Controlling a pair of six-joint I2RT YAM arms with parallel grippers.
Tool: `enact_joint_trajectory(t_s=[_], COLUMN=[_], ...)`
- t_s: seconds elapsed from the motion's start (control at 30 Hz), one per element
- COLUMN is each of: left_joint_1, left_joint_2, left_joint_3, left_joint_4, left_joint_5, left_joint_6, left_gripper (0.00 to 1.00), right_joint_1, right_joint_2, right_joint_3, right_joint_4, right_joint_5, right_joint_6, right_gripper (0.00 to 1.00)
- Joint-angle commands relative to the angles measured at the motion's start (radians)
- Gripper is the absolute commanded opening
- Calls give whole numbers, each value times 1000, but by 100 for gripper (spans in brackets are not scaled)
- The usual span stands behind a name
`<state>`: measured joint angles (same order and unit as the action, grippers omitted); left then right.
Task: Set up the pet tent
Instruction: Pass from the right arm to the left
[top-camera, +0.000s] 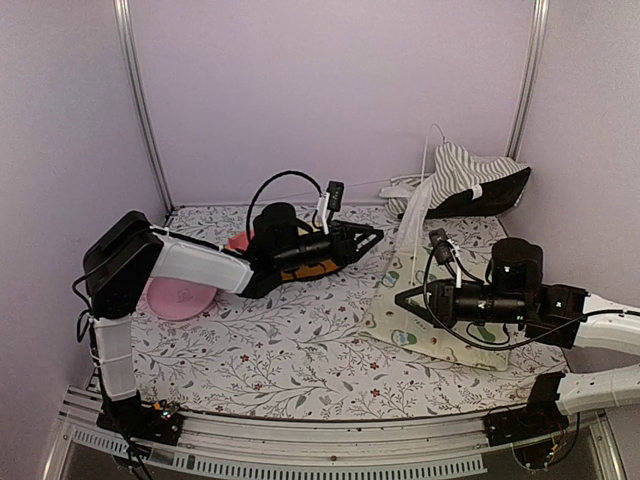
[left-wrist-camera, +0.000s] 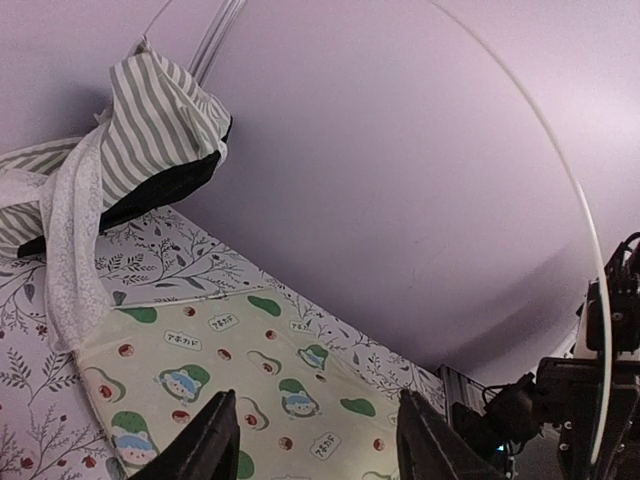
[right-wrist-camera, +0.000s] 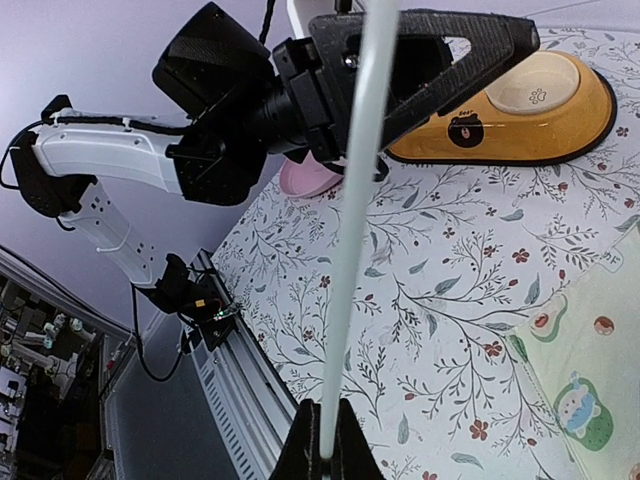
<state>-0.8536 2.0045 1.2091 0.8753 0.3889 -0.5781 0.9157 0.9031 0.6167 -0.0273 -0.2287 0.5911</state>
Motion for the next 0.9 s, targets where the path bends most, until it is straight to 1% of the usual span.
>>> enact_joint_trajectory(t_s=[0.0,0.13,0.23,0.33,0.4,0.5,0.57,0.63,0.7,0.77,0.87], left_joint_1=[-10,-16,-21,-23,-22,-21,-19,-17,-12,1,23], left_joint_2=[10,148,280,429,547,733,811,817,761,691,554], left_joint_3=[63,268,456,675,855,1137,1257,1263,1193,1079,838], left_joint_4=[-55,-197,-271,-320,-360,-404,-391,-373,-377,-373,-315], left_joint_5=[4,-23,-36,-67,-81,-86,-84,-76,-73,-60,-1], left_joint_6=[30,45,68,83,80,42,7,-4,8,8,-2], left_gripper=[55,54,58,64,67,71,72,73,73,71,62], right_joint_1=[-15,-15,-14,-14,-12,-7,-4,-2,-8,-25,-73], right_joint_2=[-19,-67,-86,-117,-139,-150,-147,-148,-163,-169,-136], right_joint_3=[29,32,11,-24,-43,-58,-65,-74,-88,-93,-80], right_joint_4=[-33,-92,-115,-106,-112,-135,-155,-197,-230,-234,-217], right_joint_5=[61,82,52,12,6,8,15,54,131,169,165], right_joint_6=[-51,-45,-26,10,33,59,70,85,100,101,72], right_gripper=[0,0,0,0,0,0,0,0,0,0,0])
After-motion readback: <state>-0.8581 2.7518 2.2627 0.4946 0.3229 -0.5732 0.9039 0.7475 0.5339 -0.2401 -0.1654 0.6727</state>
